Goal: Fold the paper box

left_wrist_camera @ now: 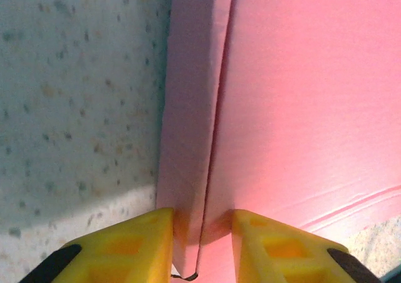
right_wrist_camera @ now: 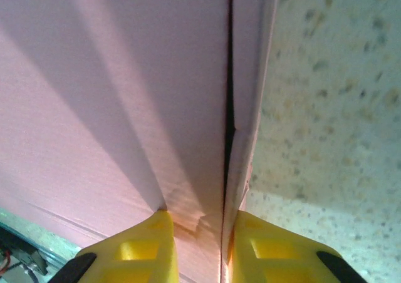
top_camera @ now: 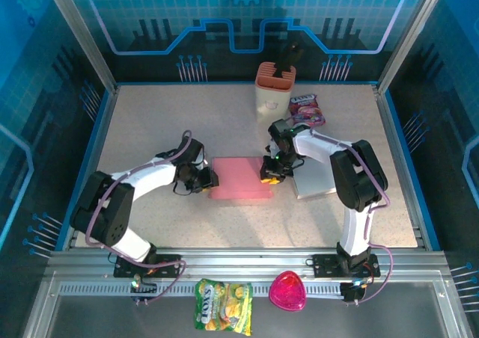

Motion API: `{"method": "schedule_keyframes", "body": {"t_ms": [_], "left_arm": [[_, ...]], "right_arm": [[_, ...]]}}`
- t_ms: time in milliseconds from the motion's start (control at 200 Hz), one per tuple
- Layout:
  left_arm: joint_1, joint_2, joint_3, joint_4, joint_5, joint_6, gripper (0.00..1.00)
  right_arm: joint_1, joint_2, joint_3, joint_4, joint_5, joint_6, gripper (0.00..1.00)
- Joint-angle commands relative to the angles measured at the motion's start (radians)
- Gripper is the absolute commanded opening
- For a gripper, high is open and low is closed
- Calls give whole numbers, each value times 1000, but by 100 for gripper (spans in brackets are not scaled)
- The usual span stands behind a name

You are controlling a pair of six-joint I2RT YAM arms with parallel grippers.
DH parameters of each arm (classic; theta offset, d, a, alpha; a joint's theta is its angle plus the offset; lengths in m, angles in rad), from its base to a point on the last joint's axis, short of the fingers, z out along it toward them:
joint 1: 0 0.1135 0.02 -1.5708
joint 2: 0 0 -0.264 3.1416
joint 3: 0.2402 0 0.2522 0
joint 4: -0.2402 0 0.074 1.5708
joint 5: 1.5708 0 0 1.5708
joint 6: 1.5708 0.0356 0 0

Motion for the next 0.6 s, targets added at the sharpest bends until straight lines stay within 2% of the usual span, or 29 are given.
{"method": "schedule_keyframes", "body": {"t_ms": [0,185,375,595], "left_arm": [[-14,-69,-7,-11,22,-24,30],[6,-80,24,-50,-3,7,38],[15,16,74,-60,15,33,37],[15,4,55,-54,-23,33,38]], "right_arm": [[31,-5,-63,-58,47,-38,22],[32,-9,-69,-61,53,-51,21],[32,3,-34,-75,42,-53,21],[32,5,-28,-73,33,-46,22]]}}
